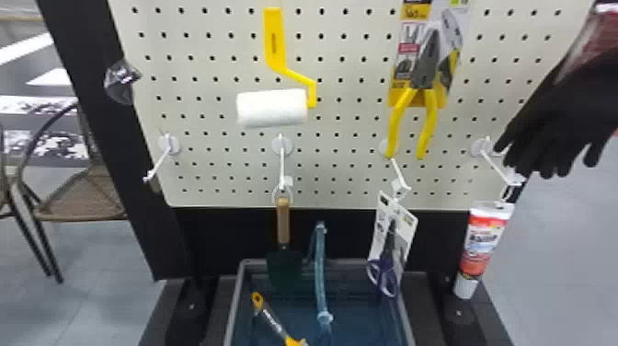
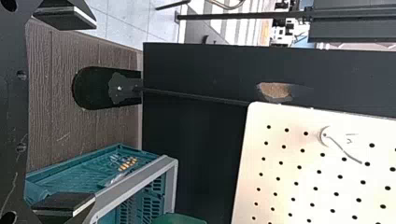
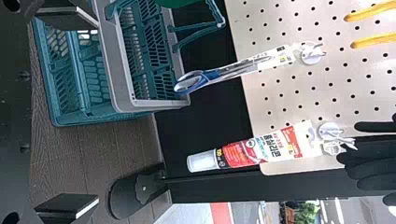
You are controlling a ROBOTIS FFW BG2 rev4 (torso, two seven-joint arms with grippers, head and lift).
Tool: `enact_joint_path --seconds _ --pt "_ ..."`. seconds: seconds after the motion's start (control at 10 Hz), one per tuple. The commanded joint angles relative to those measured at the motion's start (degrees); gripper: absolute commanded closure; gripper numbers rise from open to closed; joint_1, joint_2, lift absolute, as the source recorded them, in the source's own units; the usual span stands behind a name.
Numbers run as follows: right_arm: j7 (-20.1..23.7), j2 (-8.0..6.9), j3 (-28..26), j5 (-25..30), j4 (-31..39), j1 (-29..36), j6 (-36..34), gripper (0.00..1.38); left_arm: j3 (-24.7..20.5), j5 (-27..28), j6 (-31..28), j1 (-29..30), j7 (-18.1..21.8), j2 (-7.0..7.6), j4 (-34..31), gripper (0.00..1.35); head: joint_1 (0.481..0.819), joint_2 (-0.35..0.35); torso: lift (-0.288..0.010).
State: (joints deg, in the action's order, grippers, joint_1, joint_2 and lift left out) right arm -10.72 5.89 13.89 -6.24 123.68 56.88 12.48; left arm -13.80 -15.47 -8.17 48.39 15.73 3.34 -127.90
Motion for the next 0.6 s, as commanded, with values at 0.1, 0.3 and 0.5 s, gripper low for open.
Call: enact_joint_path --seconds 0.1,0.3,0.5 --pt "0.0 0.00 0.0 0.0 0.0 0.0 0.0 0.00 0.0 0.0 0.0 0.0 0.0 0.00 0.0 0.00 0.549 0.000 -0.100" --pt "0.0 0.00 0.0 0.0 0.0 0.0 0.0 0.00 0.0 0.0 0.0 0.0 0.0 0.00 0.0 0.00 0.549 0.000 -0.100" --pt "0.0 0.00 0.0 0.0 0.0 0.0 0.0 0.00 0.0 0.0 0.0 0.0 0.0 0.00 0.0 0.00 0.549 0.000 -0.100"
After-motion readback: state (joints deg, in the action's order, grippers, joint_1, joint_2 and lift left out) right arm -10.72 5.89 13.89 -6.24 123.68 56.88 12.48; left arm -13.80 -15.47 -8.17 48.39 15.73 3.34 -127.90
